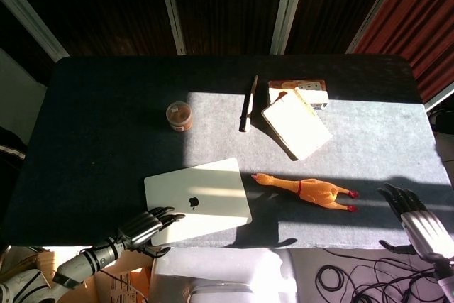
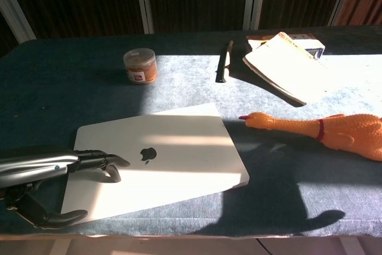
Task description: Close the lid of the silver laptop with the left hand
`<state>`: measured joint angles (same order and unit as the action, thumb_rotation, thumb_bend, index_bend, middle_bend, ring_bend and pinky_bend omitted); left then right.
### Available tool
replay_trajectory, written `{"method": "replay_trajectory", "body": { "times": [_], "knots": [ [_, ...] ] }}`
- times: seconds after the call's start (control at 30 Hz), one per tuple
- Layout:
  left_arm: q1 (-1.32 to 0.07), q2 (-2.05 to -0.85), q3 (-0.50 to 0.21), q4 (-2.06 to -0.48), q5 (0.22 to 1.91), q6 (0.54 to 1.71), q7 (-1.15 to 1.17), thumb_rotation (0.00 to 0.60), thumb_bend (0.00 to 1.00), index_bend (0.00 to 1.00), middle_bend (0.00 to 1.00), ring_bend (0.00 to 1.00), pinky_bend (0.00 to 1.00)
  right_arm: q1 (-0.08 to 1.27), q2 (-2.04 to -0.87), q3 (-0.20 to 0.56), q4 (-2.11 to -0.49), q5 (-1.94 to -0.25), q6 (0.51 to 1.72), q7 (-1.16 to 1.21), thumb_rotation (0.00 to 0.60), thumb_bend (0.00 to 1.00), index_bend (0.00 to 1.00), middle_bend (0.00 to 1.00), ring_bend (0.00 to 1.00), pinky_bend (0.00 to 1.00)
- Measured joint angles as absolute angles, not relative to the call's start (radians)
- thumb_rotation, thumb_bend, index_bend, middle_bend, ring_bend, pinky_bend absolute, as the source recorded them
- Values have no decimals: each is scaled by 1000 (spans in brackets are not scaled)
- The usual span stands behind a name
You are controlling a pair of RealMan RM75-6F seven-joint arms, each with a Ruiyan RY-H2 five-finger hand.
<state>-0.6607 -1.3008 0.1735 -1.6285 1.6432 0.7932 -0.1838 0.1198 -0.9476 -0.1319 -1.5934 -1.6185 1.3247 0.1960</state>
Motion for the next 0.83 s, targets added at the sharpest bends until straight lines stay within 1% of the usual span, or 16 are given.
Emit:
{"method": "replay_trajectory", "body": {
  "times": [0.1,0.13,0.2,0.23,0.27,0.33,0.4,0.47,0.53,0.57,0.67,0.77,0.83],
  "knots": [
    [-646,-1287,167,-1634,1679,879,-180,356,345,45,131,29,127,112,-948,-128,-1593,-1617,1339,196,600,88,0,0,0,0],
    [-640,-1280,165,-1637,1692,913,-179,360,343,44,131,29,127,110,-948,-126,-1593,-1617,1344,196,600,88,0,0,0,0],
    [-622,-1257,159,-1643,1723,1003,-173,397,341,22,124,29,127,103,-948,-122,-1595,-1617,1360,190,600,88,0,0,0,0],
    [-611,-1243,156,-1646,1735,1047,-168,426,345,9,118,28,127,99,-948,-120,-1596,-1617,1368,185,600,88,0,0,0,0],
    [-594,-1223,154,-1649,1750,1107,-161,465,349,0,111,28,127,95,-948,-118,-1598,-1618,1378,178,600,88,0,0,0,0],
    [-560,-1190,151,-1650,1768,1204,-148,515,354,0,102,25,127,86,-947,-114,-1607,-1621,1402,157,600,88,0,0,0,0],
    [-505,-1156,148,-1642,1780,1325,-128,559,354,0,89,15,127,75,-948,-108,-1617,-1624,1427,128,600,88,0,0,0,0],
    [-433,-1136,145,-1622,1781,1453,-107,590,347,0,79,3,127,65,-952,-102,-1627,-1623,1448,95,600,88,0,0,0,0],
    [-359,-1132,142,-1593,1774,1564,-92,600,302,0,76,0,127,51,-966,-94,-1636,-1618,1468,51,600,88,0,0,0,0],
    [-302,-1136,139,-1568,1763,1634,-87,600,261,0,76,0,127,46,-973,-92,-1640,-1614,1474,32,600,88,0,0,0,0],
    [-160,-1170,138,-1486,1710,1757,-83,600,193,0,63,0,127,33,-999,-84,-1655,-1605,1485,-31,600,88,0,0,0,0],
    [-72,-1184,145,-1433,1645,1788,-43,600,181,0,52,0,127,26,-1019,-78,-1670,-1608,1490,-57,600,88,0,0,0,0],
    [-60,-1184,149,-1432,1637,1783,-18,600,181,0,52,0,127,25,-1020,-79,-1672,-1615,1489,-58,600,88,0,0,0,0]
  ]
}}
